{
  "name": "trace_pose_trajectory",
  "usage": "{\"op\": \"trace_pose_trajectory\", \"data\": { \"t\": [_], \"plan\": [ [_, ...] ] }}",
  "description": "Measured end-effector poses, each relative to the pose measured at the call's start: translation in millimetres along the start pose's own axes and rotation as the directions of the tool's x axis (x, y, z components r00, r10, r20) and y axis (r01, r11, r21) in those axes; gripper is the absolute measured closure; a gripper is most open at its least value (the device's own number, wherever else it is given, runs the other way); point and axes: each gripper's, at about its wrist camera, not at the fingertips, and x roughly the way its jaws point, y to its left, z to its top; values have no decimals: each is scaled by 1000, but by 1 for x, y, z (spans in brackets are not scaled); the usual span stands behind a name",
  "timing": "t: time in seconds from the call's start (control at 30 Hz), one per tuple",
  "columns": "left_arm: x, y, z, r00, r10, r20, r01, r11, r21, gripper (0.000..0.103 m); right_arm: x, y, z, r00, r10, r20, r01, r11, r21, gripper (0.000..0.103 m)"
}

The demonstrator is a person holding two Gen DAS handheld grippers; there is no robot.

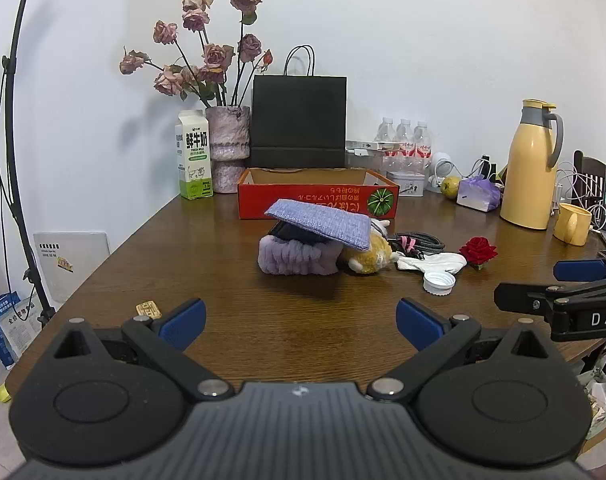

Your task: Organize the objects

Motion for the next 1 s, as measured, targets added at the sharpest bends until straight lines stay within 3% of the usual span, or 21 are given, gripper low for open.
{"op": "trace_pose_trajectory", "data": {
  "t": [1.0],
  "plan": [
    [-1, 1, 2, 1000, -2, 0, 2, 1000, -5, 0, 0, 0, -1, 1000, 0, -2, 0, 1000, -1, 0]
  ]
}}
